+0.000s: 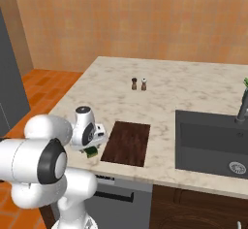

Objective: Pick up the sponge from the counter and clean the cutting board by briefly scrubbing or pressing down on the cutting board. Once finished, release the sponge.

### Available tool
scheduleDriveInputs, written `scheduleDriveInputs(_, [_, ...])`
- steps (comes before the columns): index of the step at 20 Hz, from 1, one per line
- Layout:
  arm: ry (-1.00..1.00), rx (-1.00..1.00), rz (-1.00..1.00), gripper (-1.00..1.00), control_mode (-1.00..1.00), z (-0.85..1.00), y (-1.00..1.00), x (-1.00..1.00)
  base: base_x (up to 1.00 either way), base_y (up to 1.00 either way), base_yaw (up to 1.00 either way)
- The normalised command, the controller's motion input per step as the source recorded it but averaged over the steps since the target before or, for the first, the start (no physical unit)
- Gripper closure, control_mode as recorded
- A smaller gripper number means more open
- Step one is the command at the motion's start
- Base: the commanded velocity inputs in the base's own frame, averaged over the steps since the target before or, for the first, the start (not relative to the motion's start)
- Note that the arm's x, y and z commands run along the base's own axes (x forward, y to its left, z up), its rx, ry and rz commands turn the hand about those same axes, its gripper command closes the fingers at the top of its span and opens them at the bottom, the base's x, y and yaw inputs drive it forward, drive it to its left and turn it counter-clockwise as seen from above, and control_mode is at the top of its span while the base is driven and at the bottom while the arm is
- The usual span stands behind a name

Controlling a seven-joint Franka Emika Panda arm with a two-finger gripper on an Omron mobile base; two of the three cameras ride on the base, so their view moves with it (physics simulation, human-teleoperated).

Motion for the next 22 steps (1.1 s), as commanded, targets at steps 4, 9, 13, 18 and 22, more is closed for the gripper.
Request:
scheduleDriveInputs(4, [-0.08, -0.01, 0.0, 1.0, -1.0, -0.41, 0.0, -0.01, 0.0, 0.0, 0.0])
scheduleDriveInputs(9, [-0.01, 0.0, 0.0, 1.0, -1.0, -0.05, -0.03, 0.01, 0.0, 0.0, 0.0])
scheduleDriveInputs(13, [-0.05, 0.0, 0.0, 1.0, -1.0, 0.38, -0.2, 0.09, 0.0, 0.0, 0.0])
scheduleDriveInputs(18, [-0.08, 0.02, 0.0, 1.0, -1.0, 0.47, -0.26, 0.21, 0.0, 0.0, 0.0])
scheduleDriveInputs(22, [0.0, 0.05, 0.0, 1.0, -1.0, 0.17, -0.37, 0.74, 0.0, 0.0, 0.0])
